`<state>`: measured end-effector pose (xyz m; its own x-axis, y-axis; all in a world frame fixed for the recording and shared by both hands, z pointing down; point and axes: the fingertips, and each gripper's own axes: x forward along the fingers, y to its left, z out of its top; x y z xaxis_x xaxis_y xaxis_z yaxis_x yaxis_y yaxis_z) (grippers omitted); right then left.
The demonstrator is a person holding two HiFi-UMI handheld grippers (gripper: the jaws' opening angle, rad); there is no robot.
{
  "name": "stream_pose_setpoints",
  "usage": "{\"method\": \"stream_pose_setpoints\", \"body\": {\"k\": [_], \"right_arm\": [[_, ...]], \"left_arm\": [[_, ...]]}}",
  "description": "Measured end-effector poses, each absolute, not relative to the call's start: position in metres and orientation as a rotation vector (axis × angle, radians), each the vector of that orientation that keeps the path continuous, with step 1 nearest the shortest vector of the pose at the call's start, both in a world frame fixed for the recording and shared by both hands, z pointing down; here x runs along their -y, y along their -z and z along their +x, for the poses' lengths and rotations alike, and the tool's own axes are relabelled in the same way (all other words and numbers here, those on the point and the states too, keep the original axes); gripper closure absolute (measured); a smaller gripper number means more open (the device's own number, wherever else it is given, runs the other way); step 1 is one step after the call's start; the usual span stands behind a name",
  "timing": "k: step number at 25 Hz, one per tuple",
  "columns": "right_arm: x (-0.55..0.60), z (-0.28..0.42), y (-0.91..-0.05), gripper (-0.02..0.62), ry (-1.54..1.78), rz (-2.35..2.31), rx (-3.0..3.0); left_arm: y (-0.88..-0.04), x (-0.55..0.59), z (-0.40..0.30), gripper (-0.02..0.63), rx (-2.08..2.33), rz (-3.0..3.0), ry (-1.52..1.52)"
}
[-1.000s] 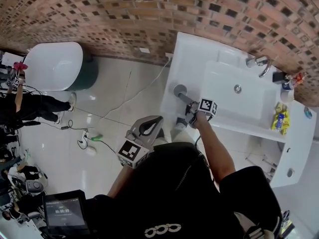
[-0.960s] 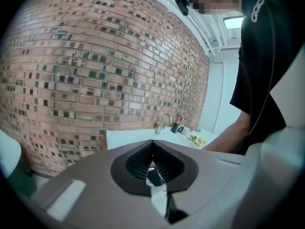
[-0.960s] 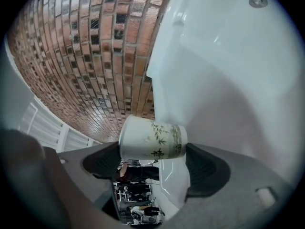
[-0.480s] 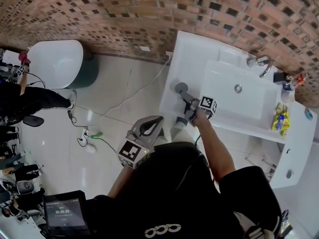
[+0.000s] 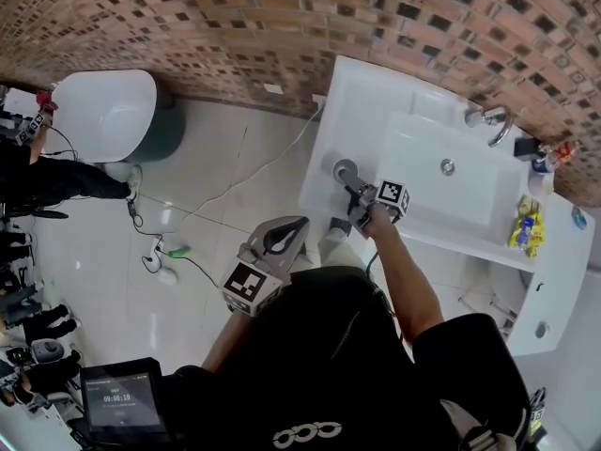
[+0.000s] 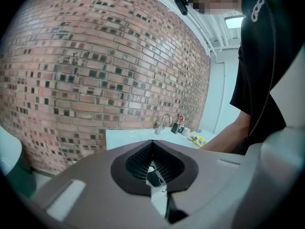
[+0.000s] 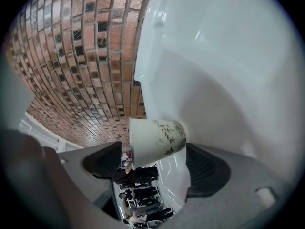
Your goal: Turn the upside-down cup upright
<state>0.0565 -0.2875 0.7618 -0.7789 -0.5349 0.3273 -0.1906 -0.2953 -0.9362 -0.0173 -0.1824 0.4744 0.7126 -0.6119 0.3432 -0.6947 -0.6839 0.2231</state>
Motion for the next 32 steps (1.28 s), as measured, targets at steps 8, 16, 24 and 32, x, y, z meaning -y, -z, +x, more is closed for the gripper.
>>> {"method": "stream_pose_setpoints", "body": {"k": [8, 16, 24, 32], "right_arm": [[0.276, 0.063, -0.741, 0.184, 2.126, -0.916, -1.698], [0.237, 0.065, -0.672, 0.184, 1.935, -0.971, -1.873], [0.154, 0.029, -0.578, 0.221, 1.554, -1.104, -2.316], [0.054, 0.020, -0.535, 0.493, 1.221, -1.286, -2.557]], "left_arm": [[-0.470, 0.174, -0.023, 0.591, 1.004, 2.606, -0.308], [-0.458, 0.149, -0.035, 0.591, 0.912, 2.659, -0.233], [-0.454, 0.103, -0.057, 0.591, 0.758, 2.733, -0.192], [-0.460, 0.046, -0.064, 0.591, 0.657, 2.796, -0.213]]}}
